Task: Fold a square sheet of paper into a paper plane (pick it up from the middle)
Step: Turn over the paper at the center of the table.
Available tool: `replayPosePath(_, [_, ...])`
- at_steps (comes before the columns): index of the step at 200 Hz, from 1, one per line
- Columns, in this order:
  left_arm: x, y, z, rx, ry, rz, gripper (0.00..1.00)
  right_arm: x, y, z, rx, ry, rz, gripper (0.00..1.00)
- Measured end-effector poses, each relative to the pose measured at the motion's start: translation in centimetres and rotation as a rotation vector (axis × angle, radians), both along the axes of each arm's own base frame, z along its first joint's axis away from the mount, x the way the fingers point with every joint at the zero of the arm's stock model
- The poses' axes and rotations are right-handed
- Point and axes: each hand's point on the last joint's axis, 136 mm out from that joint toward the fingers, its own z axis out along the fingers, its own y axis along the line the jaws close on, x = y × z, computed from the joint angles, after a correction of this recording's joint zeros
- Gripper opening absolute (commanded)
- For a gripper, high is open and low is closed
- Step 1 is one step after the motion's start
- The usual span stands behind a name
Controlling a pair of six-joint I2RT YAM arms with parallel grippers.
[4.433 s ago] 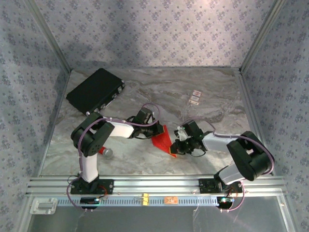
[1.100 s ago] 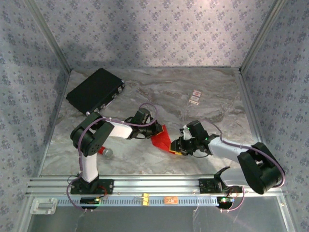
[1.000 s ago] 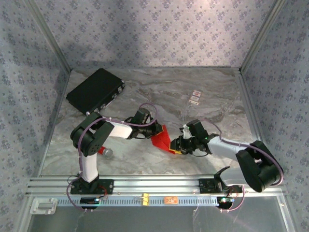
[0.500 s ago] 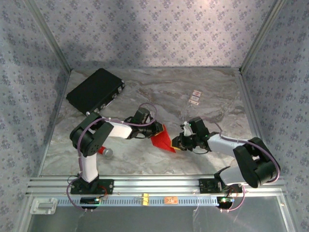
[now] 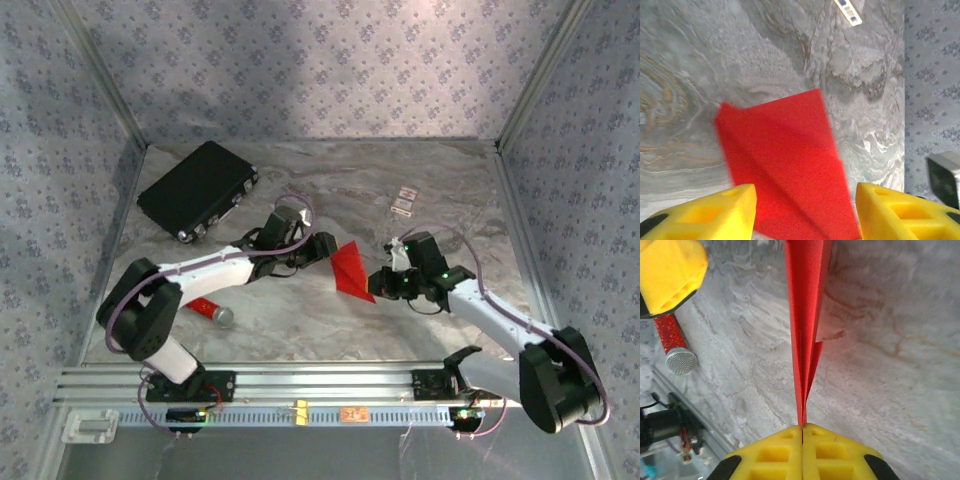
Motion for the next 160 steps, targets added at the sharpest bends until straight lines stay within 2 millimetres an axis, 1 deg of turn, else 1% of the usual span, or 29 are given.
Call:
replayPosePath(10, [0.1,0.5,0.3,0.017,-0.013,0.019,0.56,0.3,-0.6,0.8,-0.073,-0.050,-0.002,0.07])
replayPosePath(24, [0.1,1.3,0.0,0.041,-0.020,0.045,0.56,0.8,-1.2,2.0,-0.180,-0.114,-0.009,0.06])
replayPosePath(53, [-0.5,3.6,-1.7,0.114,-0.006,0.104,0.59,1.7,-3.6,4.5,-0.492,-0.259,-0.061,0.07])
replayPosePath(66, [-0.7,4.6,-2.3,0.144,-0.002,0.136,0.60,1.9,-4.7,5.3,-0.636,-0.310,-0.083,0.07])
replayPosePath(78, [-0.8,5.4,-2.5,0.169,-0.002,0.162,0.62,2.1,-5.6,5.4,-0.761,-0.341,-0.088,0.07])
replayPosePath(89, [-0.8,6.0,-2.3,0.180,-0.008,0.184,0.65,2.2,-6.1,5.0,-0.855,-0.349,-0.084,0.07])
replayPosePath(100, [-0.7,6.6,-1.9,0.184,-0.015,0.210,0.65,2.1,-6.5,4.3,-0.940,-0.349,-0.066,0.07])
replayPosePath(113, [-0.5,7.2,-1.3,0.185,-0.026,0.235,0.65,1.9,-6.4,3.2,-1.018,-0.344,-0.029,0.07])
replayPosePath(128, [-0.1,8.1,-0.7,0.184,-0.038,0.270,0.66,1.5,-5.4,1.8,-1.084,-0.334,0.038,0.08])
replayPosePath(160, [-0.4,10.7,-0.6,0.191,-0.043,0.349,0.70,0.2,-1.7,-1.4,-1.133,-0.317,0.210,0.12])
